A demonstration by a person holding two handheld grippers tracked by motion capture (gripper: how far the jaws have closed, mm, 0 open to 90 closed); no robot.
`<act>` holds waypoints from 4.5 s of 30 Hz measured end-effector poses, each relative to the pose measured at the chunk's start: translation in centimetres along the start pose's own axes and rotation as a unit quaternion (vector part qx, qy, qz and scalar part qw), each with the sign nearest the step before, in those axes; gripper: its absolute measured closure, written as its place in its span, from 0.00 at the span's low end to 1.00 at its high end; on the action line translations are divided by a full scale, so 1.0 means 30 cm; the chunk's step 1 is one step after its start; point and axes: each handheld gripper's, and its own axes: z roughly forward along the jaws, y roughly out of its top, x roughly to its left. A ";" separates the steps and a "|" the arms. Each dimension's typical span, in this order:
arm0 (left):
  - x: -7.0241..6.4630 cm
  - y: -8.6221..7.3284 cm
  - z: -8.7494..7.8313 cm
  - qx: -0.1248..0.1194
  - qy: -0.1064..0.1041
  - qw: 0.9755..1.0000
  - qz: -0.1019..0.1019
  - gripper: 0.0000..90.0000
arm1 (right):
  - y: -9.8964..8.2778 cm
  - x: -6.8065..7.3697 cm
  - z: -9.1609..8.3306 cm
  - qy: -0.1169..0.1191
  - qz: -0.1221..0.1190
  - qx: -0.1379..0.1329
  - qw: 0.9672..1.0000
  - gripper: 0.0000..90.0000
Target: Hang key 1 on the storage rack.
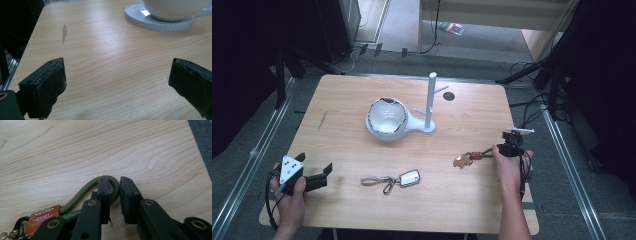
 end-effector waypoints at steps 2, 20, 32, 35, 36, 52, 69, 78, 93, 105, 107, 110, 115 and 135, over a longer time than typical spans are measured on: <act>0.000 0.000 0.000 0.000 0.000 1.000 0.000 0.01 | -0.004 0.005 0.001 -0.004 -0.013 -0.004 1.000 0.89; 0.003 0.001 0.004 0.005 -0.003 1.000 -0.004 0.01 | -0.008 0.003 0.003 -0.010 -0.045 -0.014 0.999 0.97; 0.001 0.002 0.004 0.007 -0.001 1.000 0.000 0.01 | -0.046 -0.045 0.002 0.030 -0.046 -0.079 0.995 0.97; 0.000 0.002 0.004 0.008 0.000 1.000 0.001 0.01 | -0.056 -0.053 -0.015 0.035 -0.050 -0.106 0.993 0.97; -0.001 0.002 0.004 0.008 0.001 1.000 0.001 0.01 | -0.060 -0.057 -0.032 0.038 -0.055 -0.124 0.990 0.97; -0.002 0.002 0.004 0.009 0.000 1.000 0.003 0.01 | -0.066 -0.018 -0.156 0.076 -0.098 -0.241 0.962 0.97; -0.002 0.002 0.004 0.009 0.000 1.000 0.003 0.01 | -0.054 0.068 -0.264 0.074 -0.149 -0.324 0.931 0.98; -0.003 0.003 0.004 0.010 0.002 1.000 0.003 0.03 | -0.043 0.114 -0.310 0.080 -0.172 -0.366 0.911 0.98; -0.003 0.002 0.004 0.007 0.000 1.000 0.003 0.03 | 0.007 0.235 -0.357 0.087 -0.199 -0.397 0.892 0.98; 0.001 0.000 0.000 0.000 0.000 1.000 -0.003 0.00 | 0.075 0.337 -0.369 0.094 -0.206 -0.408 0.884 0.98; 0.000 0.000 -0.002 0.000 -0.001 1.000 -0.003 0.00 | 0.083 0.349 -0.368 0.094 -0.207 -0.410 0.883 0.98; 0.000 0.000 -0.003 0.000 -0.001 1.000 -0.002 0.00 | 0.092 0.366 -0.365 0.094 -0.206 -0.410 0.883 0.98; 0.000 -0.001 -0.002 0.000 -0.001 1.000 -0.003 0.00 | 0.106 0.385 -0.353 0.093 -0.209 -0.408 0.884 0.98; 0.001 -0.003 -0.008 -0.004 -0.008 1.000 -0.001 0.00 | 0.172 0.493 -0.309 0.072 -0.220 -0.420 0.878 0.98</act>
